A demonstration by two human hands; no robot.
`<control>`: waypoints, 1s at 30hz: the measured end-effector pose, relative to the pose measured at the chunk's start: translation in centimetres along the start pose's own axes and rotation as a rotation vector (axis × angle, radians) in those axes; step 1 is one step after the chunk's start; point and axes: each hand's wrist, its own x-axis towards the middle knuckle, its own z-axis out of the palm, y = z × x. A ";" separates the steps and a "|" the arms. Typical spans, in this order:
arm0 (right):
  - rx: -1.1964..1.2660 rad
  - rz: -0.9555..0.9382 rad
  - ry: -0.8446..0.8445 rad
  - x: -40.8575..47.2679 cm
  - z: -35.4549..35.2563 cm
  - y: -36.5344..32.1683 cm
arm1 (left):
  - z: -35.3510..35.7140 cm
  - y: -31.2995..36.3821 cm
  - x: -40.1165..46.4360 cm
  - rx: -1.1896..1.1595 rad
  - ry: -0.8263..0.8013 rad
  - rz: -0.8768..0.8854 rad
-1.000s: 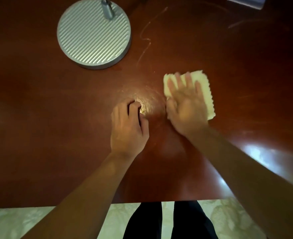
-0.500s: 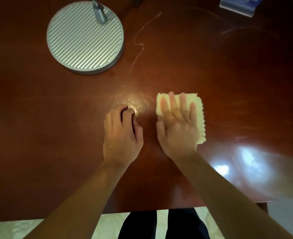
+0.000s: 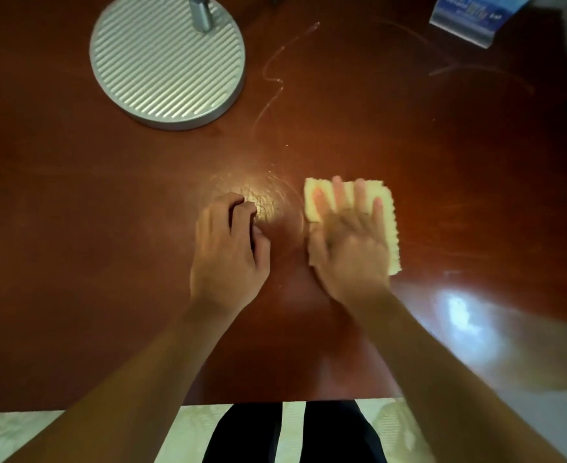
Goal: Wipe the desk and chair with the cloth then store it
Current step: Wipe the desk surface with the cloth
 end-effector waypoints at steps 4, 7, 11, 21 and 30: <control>-0.045 0.194 0.049 0.5 -2.4 7.7 | 0.0 0.1 0.1 -0.011 0.005 -0.006; -0.059 0.312 0.102 1.2 -2.5 7.7 | 0.1 0.0 0.2 -0.035 -0.001 -0.011; 0.040 0.351 0.065 4.2 -1.7 3.1 | -0.1 -0.2 0.2 -0.076 -0.023 -0.040; 0.252 -0.186 -0.031 7.1 1.6 -9.4 | -0.8 0.0 0.6 -0.276 0.187 -0.251; 0.013 -0.020 0.023 6.4 0.0 -2.1 | -1.0 -0.3 0.7 -0.187 -0.006 -0.178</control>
